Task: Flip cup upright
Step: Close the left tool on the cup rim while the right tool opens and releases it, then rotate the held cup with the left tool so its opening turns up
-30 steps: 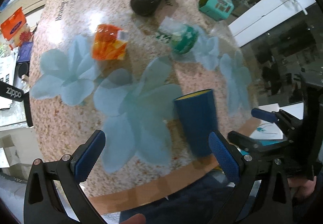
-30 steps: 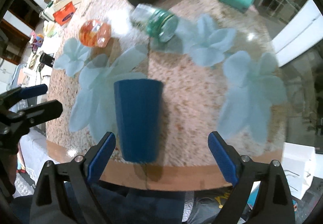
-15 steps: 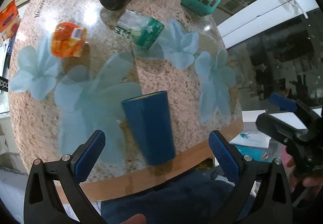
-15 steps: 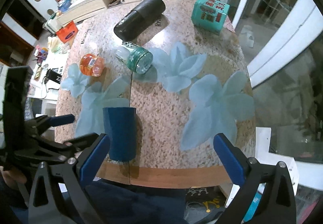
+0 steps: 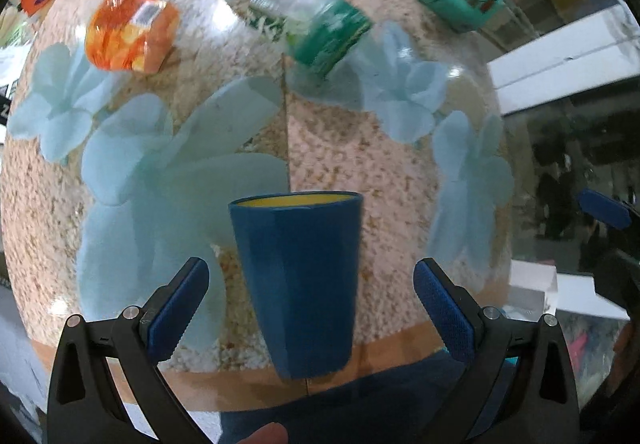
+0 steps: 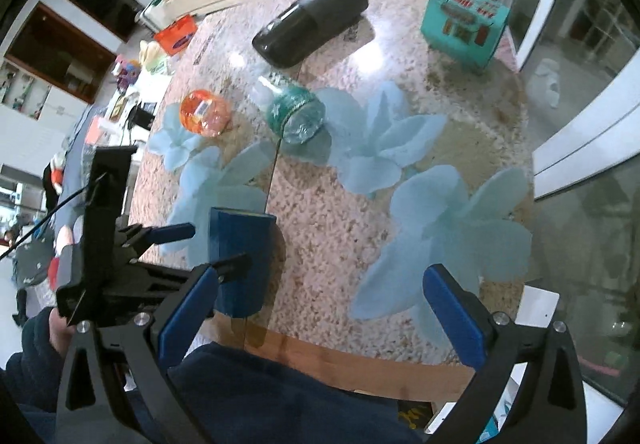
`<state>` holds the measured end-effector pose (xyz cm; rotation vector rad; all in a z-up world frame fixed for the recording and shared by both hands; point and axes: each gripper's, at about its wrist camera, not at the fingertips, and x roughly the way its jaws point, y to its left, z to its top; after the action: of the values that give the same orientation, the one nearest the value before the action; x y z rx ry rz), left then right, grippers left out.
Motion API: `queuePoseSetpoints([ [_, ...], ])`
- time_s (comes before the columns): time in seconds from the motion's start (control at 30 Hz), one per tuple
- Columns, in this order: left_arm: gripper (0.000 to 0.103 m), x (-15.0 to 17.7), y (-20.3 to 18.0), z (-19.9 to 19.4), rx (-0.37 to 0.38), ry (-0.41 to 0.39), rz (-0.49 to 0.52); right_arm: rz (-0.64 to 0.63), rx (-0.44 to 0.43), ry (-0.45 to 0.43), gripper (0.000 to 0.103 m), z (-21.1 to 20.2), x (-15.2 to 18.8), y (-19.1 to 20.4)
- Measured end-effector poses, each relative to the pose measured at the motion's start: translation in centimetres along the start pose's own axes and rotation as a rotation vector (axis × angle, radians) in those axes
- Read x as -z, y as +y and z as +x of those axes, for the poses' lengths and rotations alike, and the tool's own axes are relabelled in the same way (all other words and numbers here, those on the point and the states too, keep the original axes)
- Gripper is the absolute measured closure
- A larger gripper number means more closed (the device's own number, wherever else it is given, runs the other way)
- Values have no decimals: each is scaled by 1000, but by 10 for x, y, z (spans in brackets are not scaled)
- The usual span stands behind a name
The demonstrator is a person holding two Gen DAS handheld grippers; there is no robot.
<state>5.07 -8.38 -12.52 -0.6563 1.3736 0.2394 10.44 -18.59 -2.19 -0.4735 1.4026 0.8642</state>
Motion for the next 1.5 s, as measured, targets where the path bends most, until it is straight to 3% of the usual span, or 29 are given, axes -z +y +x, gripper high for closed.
queuePoseSetpoints([
  [0.27,0,-10,3,38,-71,50,-34,-40,-14,58,0,23,1,-8],
  [0.6,0,-15,4,62,-68,48,-81,-32,-28,65,0,24,3,-19],
  [0.63,1,-15,4,63,-67,48,-88,-31,-27,64,0,24,4,-19],
  [0.67,10,-15,5,64,-64,48,-93,-32,-27,65,0,24,4,-19],
  [0.8,24,-16,7,62,-78,44,-94,-29,-24,70,0,25,8,-21],
  [1.13,26,-15,24,50,-35,21,-138,-14,-32,54,0,22,12,-22],
  [1.3,26,-4,32,30,1,-35,-126,-5,-48,22,0,16,13,-19],
  [1.5,26,3,32,-1,25,-172,-85,6,-70,-24,0,9,14,-19],
])
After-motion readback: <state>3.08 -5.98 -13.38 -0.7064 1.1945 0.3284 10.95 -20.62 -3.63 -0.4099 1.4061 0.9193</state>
